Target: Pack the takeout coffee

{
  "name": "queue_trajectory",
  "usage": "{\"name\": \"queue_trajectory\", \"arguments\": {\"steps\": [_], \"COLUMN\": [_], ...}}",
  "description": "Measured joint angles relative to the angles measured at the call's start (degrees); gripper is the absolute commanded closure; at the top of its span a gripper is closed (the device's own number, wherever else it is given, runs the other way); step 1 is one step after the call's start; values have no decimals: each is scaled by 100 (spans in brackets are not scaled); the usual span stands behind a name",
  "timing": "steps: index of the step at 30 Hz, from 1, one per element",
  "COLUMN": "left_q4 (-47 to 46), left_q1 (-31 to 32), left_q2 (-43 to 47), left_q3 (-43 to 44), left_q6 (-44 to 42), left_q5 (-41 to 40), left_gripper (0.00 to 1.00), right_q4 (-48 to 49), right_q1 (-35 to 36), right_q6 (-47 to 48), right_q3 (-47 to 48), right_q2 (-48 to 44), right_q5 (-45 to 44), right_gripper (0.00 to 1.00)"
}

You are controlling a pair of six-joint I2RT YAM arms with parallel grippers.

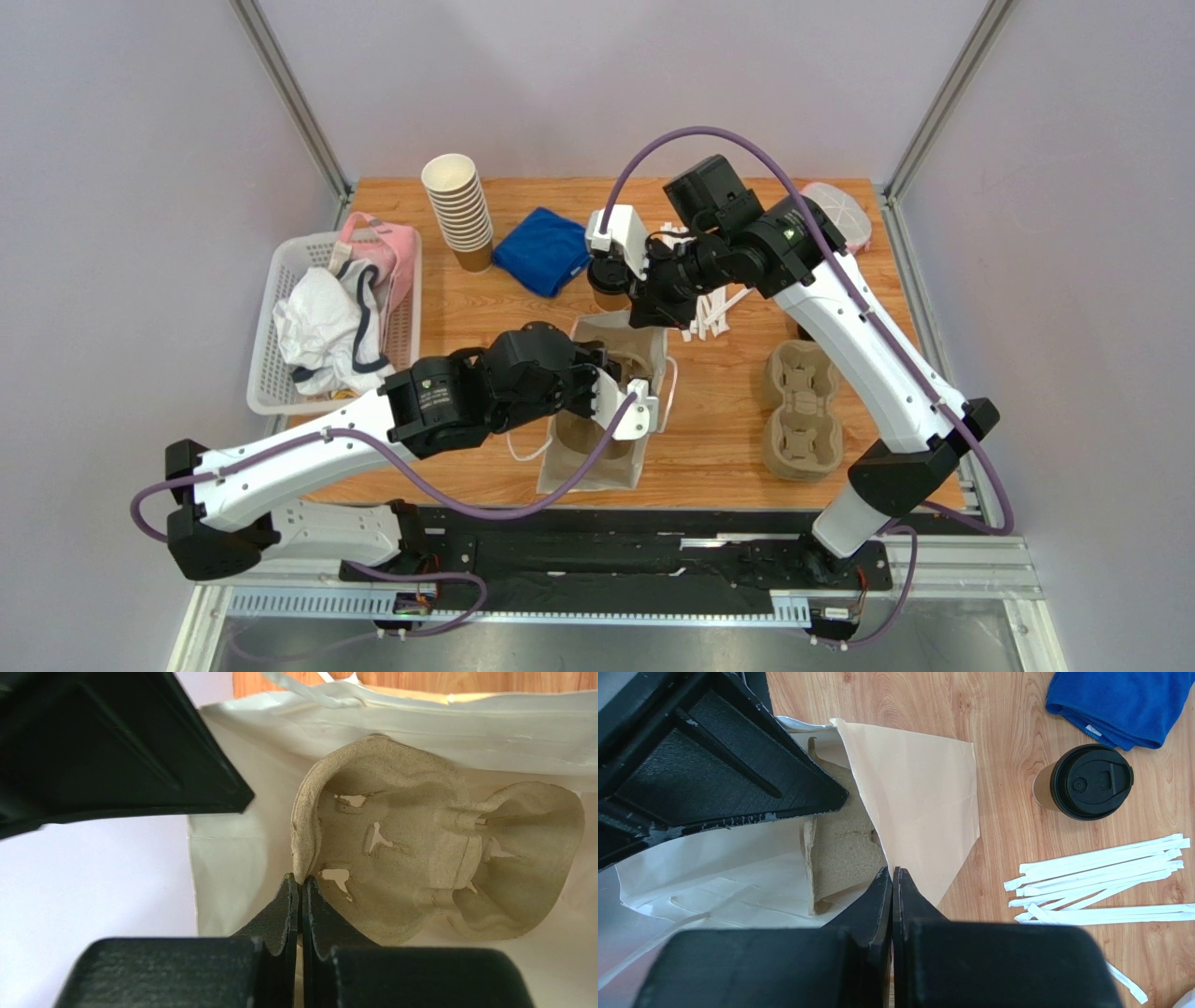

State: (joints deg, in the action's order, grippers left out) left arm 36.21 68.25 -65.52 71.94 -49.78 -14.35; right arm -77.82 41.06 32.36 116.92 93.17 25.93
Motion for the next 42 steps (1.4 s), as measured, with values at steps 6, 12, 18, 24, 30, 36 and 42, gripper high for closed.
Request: {"name": "queue_trajectory", "arguments": {"steps": [6,12,18,24,30,36,42], "left_q4": [-525,-997,-855,-496,-426,-579,-684], "left_q1": [46,68,72,74,74,74,74], "left_q2": [315,452,289,96,-24,-70,-170], "left_q3": [-588,-973,-1034,-994,-994,-1060,-1220], "left_q6": [13,33,79,114,291,369,413], "left_q5": [-175,-254,-258,-258,-282,-295,-374], "left_gripper": [100,100,100,100,100,100,100], "right_q4": [-9,-11,-11,-11,-15,-22,-55], "right_q1": [0,0,0,0,0,0,0], "right_q6": [-2,7,7,4,24,142,203], "right_q3": [-33,-46,-48,-46,-46,-46,-61], "right_q2": [0,0,0,0,0,0,0], "right_q5": [33,131,208,245,387,514,671], "right_gripper": [100,100,100,100,100,100,100]}}
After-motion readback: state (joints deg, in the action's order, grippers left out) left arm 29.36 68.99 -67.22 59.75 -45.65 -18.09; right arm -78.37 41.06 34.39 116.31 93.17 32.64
